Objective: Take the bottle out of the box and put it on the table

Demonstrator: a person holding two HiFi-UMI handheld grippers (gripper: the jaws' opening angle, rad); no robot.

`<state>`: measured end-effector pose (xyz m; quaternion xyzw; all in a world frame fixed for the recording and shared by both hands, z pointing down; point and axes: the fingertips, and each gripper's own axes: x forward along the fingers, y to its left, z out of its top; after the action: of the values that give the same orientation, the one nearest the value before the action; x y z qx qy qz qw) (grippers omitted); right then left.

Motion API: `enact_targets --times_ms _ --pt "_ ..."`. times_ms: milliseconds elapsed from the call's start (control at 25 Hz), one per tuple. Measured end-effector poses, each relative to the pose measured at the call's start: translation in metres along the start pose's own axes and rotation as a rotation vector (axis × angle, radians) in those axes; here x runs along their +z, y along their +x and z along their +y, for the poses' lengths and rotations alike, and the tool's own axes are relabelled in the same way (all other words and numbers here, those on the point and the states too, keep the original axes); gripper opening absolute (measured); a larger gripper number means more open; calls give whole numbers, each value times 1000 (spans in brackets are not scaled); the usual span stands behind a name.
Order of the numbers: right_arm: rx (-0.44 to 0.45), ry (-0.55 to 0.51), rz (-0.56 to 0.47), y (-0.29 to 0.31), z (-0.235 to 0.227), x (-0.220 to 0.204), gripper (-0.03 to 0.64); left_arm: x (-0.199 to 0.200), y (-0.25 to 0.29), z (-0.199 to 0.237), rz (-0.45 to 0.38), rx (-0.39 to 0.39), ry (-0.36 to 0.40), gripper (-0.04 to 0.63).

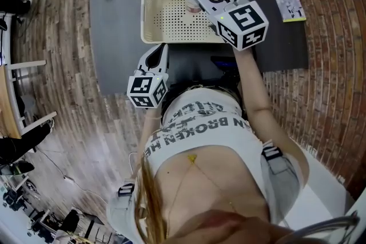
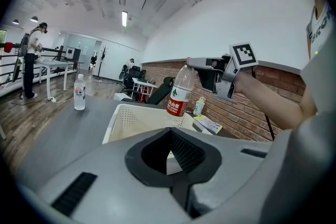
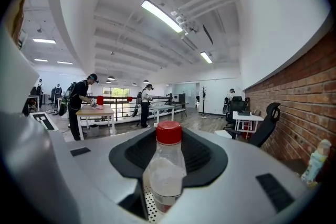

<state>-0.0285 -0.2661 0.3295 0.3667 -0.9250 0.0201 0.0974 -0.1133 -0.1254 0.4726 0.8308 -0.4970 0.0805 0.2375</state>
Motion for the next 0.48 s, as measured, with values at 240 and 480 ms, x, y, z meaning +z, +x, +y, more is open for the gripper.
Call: enact_targets --times_ms 240,480 --pt "-20 -14 9 -8 -5 1 143 -1 -2 -5 5 -2 -1 5" --pt "-39 -12 -3 -23 -16 3 143 -3 1 -11 11 -2 5 5"
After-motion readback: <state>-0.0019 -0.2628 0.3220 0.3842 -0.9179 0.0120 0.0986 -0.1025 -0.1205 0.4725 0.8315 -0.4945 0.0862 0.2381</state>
